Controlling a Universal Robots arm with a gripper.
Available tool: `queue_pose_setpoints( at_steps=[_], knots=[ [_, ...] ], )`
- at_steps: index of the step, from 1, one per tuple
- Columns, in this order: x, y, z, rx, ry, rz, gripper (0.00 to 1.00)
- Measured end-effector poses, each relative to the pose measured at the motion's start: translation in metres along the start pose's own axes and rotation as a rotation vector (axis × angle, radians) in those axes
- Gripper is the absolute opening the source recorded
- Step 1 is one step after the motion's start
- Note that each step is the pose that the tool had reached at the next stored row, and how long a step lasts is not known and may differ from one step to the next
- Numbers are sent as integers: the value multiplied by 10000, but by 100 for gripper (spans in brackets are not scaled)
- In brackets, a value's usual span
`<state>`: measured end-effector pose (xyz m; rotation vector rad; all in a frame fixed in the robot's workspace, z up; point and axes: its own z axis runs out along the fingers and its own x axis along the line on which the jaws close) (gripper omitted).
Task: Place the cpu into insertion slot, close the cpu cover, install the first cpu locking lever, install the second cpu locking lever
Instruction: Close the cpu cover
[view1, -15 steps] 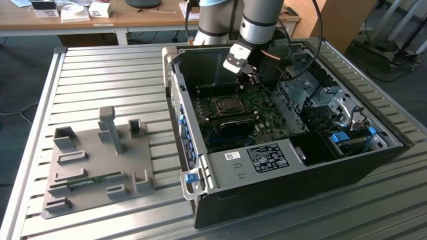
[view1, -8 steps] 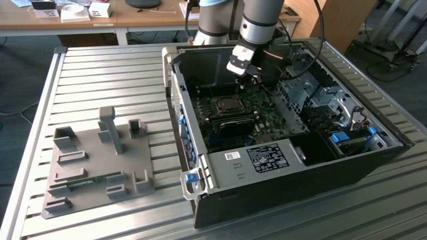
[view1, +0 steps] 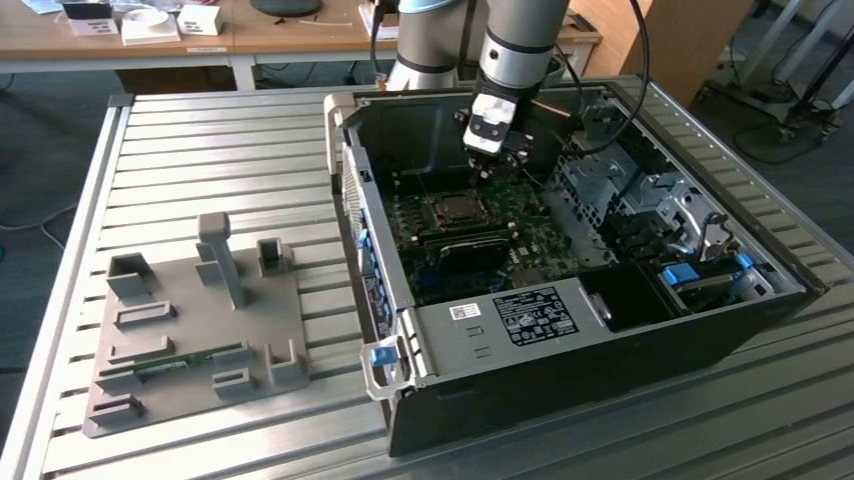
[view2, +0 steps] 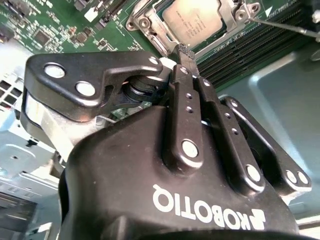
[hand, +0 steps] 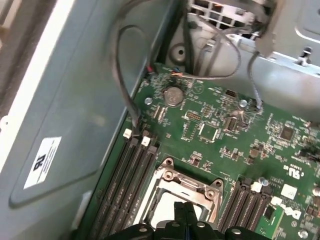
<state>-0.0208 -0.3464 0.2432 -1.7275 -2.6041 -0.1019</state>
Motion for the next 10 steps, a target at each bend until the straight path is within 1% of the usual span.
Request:
queue_pose_setpoints(
  at_steps=[7,10],
  knots=[
    [0,0,0,2,1,-25,11],
    [0,-1,0,17,16,-333,11]
  ],
)
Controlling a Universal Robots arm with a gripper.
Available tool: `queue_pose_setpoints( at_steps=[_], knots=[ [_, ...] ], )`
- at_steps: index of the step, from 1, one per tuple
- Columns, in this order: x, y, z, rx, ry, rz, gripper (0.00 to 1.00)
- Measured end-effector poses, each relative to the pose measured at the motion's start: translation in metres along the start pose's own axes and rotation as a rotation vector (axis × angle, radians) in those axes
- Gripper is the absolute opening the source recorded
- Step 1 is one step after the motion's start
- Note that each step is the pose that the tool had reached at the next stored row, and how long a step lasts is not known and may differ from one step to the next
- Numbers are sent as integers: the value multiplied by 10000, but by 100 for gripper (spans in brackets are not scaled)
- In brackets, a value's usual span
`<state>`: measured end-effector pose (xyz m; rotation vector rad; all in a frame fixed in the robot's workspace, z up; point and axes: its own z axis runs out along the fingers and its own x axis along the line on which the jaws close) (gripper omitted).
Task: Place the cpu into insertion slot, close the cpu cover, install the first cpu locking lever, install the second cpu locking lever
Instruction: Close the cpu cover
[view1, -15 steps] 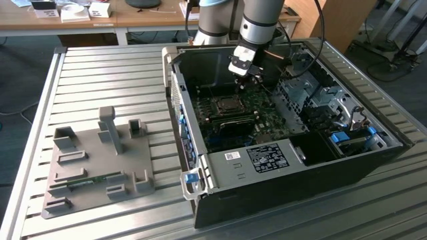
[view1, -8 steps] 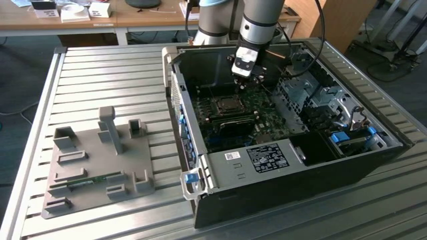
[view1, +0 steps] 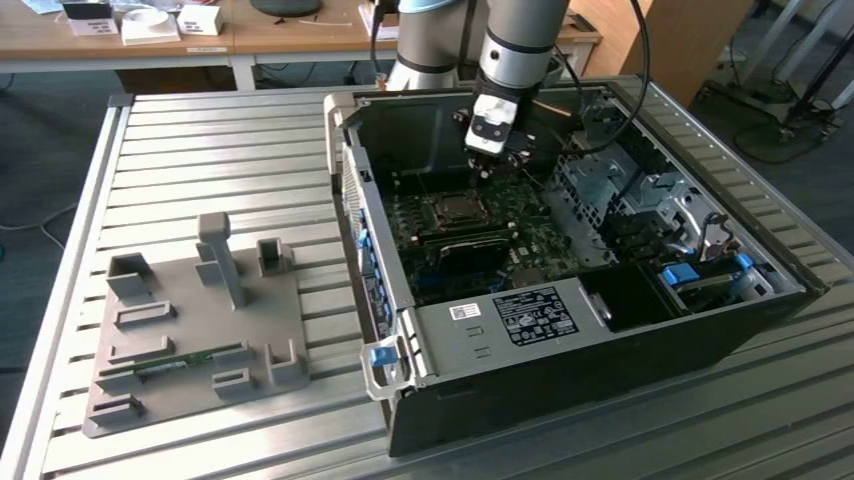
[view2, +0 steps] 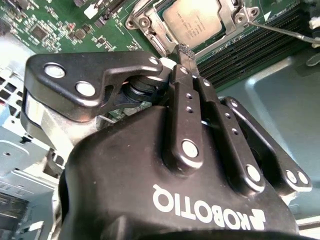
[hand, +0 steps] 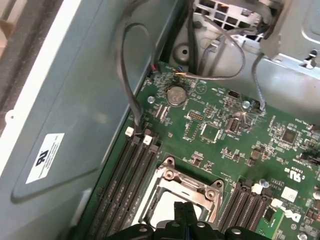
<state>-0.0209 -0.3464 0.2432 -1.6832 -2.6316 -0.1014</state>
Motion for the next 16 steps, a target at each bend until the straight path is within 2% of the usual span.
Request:
queue_pose_setpoints(
  at_steps=[16],
  knots=[
    [0,0,0,141,132,-2870,11]
  ],
)
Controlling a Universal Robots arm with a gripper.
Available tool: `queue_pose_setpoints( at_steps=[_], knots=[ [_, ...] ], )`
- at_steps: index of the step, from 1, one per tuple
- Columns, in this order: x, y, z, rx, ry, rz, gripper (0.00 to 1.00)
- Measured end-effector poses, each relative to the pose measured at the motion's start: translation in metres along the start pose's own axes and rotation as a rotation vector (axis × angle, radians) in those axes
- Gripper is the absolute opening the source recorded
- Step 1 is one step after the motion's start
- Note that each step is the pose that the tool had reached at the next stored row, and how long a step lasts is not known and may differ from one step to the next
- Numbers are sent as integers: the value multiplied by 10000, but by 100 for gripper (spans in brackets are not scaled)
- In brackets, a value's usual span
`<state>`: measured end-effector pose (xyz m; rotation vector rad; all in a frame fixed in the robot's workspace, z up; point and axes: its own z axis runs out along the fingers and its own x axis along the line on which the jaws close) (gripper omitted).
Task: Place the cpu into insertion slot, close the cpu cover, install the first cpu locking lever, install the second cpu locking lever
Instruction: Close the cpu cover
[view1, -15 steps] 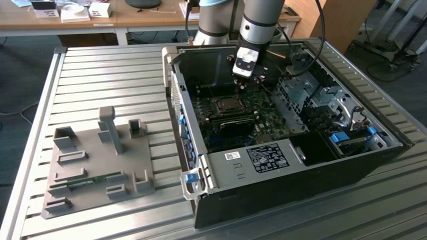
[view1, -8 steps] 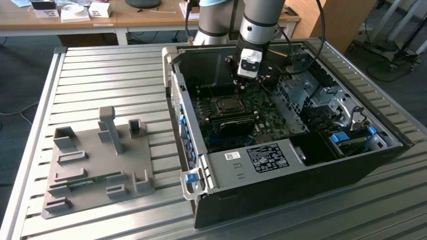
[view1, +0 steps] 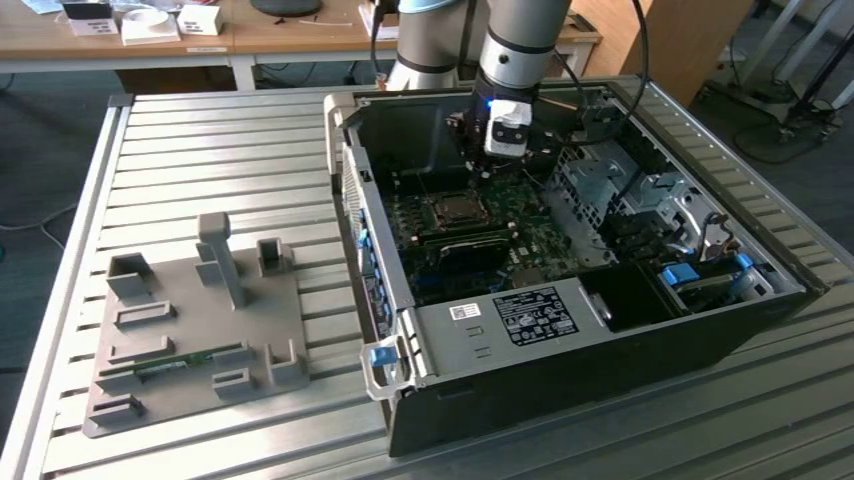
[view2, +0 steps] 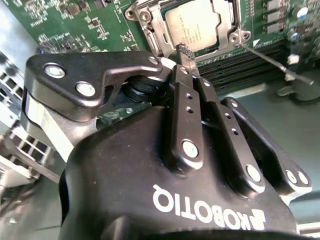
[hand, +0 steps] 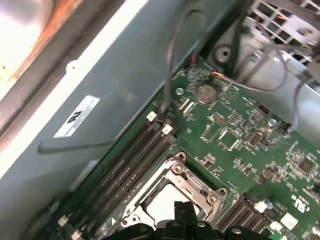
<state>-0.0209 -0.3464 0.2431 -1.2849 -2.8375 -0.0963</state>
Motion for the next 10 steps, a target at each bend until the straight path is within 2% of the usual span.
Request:
queue_pose_setpoints(
  at_steps=[4,10],
  knots=[
    [0,0,0,32,30,-668,11],
    [0,0,0,33,31,-683,11]
  ],
)
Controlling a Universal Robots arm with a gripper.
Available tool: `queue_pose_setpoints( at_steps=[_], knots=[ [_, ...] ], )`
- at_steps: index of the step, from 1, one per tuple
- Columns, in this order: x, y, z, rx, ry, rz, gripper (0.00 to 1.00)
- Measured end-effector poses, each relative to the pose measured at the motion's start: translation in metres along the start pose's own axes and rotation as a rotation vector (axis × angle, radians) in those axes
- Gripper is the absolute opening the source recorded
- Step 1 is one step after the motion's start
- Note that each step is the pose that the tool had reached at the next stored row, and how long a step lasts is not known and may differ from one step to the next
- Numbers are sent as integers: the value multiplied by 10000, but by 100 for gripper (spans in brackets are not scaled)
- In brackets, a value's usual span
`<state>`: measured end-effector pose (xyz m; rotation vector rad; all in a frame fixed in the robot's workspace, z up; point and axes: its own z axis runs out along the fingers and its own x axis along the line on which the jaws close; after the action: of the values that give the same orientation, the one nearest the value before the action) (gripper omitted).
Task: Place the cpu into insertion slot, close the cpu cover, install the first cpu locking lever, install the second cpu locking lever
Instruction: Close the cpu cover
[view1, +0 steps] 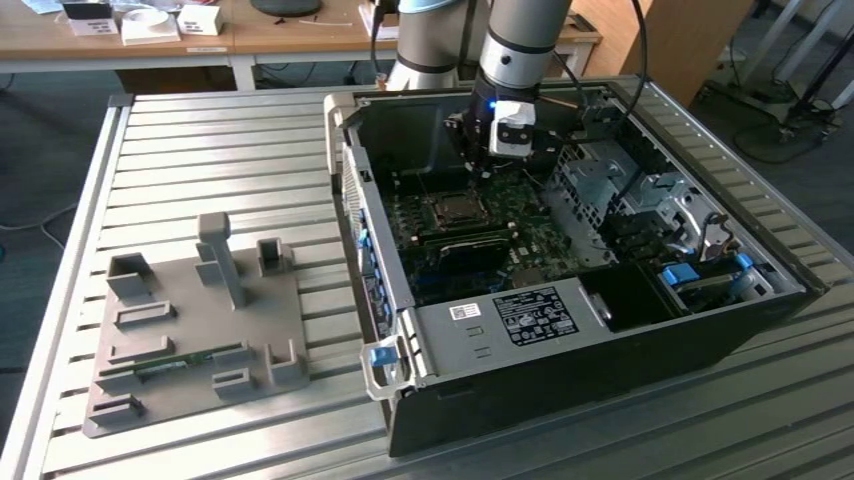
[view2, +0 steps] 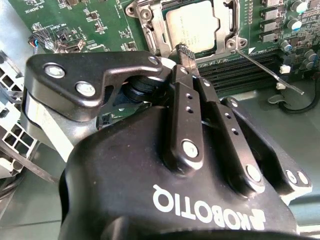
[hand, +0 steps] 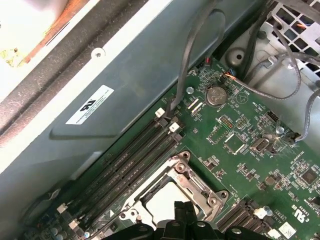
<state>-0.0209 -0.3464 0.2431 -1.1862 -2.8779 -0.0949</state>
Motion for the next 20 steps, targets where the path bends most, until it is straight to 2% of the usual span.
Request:
queue_pose_setpoints(
  at_steps=[3,8,16,20],
  knots=[
    [0,0,0,5,5,-101,11],
    [0,0,0,44,42,-906,11],
    [0,0,0,47,45,-981,11],
    [0,0,0,73,70,-1510,11]
  ],
)
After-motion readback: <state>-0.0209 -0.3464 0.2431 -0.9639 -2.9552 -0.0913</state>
